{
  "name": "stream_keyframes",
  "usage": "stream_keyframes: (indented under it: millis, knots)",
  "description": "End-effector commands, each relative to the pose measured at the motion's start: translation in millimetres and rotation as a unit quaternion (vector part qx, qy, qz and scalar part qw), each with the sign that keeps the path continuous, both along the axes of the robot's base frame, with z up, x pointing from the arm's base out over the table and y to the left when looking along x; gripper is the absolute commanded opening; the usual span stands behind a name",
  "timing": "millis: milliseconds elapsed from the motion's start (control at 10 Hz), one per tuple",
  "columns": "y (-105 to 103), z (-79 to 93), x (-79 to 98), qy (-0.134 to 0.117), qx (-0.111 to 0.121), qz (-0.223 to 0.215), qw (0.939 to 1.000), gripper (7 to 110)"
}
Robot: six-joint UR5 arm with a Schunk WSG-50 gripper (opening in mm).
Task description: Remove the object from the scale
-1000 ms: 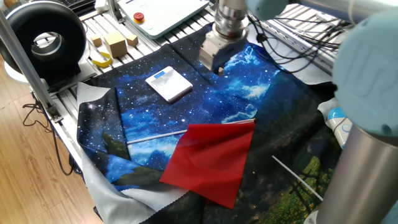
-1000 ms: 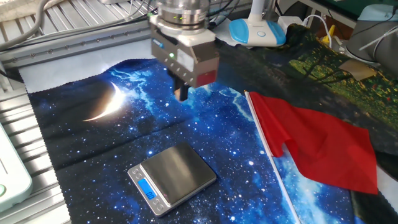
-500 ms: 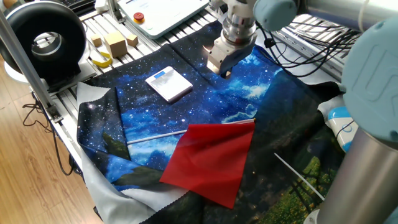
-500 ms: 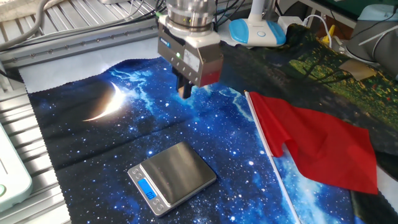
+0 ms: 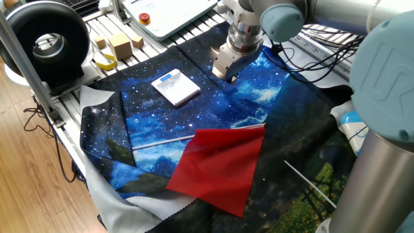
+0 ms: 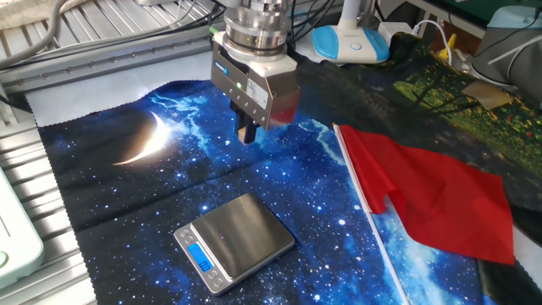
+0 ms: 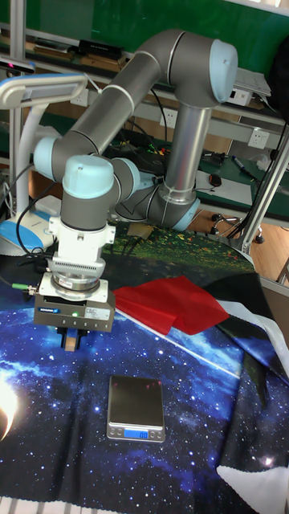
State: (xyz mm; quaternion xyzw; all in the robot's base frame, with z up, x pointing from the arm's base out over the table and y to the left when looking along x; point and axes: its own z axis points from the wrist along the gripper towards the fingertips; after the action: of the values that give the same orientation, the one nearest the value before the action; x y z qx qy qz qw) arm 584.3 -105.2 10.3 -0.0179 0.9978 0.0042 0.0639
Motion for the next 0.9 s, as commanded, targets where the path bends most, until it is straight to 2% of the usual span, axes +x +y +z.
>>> stream_keyframes:
  millis: [0, 800]
  knots:
    - [4.2, -4.7, 3.2, -0.005, 0.012, -0.004, 0.9999, 7]
    - [3.1, -7.1, 3.6, 0.001, 0.010, 0.001, 0.9999, 7]
